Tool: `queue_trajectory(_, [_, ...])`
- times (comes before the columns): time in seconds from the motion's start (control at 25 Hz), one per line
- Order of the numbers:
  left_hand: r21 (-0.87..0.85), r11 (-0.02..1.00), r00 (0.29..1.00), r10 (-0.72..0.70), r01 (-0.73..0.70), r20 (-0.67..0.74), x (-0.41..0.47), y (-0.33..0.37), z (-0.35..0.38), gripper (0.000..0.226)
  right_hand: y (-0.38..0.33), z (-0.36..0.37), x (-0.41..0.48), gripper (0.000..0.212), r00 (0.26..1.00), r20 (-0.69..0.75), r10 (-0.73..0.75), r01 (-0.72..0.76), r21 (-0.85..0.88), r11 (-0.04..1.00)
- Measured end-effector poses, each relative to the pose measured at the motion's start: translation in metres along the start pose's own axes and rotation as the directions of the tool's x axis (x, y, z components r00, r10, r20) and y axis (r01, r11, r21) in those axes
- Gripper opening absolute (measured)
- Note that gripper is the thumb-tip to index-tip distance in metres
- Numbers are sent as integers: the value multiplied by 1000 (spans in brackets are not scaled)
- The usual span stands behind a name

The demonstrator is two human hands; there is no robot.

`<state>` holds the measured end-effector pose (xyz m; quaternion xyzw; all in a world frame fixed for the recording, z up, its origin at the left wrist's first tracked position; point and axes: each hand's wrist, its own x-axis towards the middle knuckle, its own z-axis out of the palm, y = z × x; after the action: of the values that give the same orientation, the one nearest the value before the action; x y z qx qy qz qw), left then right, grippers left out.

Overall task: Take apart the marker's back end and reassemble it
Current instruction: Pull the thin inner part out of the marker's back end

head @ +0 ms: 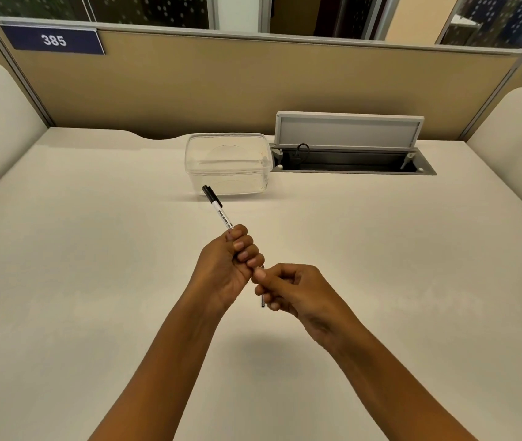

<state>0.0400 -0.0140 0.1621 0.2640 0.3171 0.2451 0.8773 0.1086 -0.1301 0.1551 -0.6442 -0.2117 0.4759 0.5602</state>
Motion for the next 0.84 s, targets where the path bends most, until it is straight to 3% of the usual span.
queue_trajectory(0.12, [16,1000,999,19,-19,-34,2,-3,2,40,3,8,-4,14,950,-200,-242,185,-266,946])
queue_trajectory(0.2, [10,1000,999,30,-29,-39,3,-6,4,40,11,17,-6,18,820,-266,-507,275,-595,756])
queue_trajectory(0.28, [13,999,999,33,-32,-41,3,-9,4,40,16,21,-6,24,759,-255,-598,293,-687,665])
queue_trajectory(0.36, [27,999,998,45,-44,-44,2,-7,1,40,12,14,-2,22,877,-238,-418,240,-538,808])
queue_trajectory(0.44, [38,998,997,55,-53,-47,2,-3,-2,40,3,2,1,17,992,-81,-92,67,-275,959])
queue_trajectory(0.52, [55,997,998,49,-46,-43,2,0,-2,40,3,-6,5,25,988,108,107,-99,-78,992])
queue_trajectory(0.6, [78,996,999,37,-34,-39,1,2,-2,40,6,-6,7,27,976,175,133,-148,74,986])
queue_trajectory(0.68, [81,996,999,24,-21,-33,-1,2,-2,40,9,-4,7,21,982,157,103,-121,110,987])
queue_trajectory(0.84, [100,995,999,26,-22,-44,-1,1,-1,40,5,3,4,12,999,-46,-20,17,-68,998])
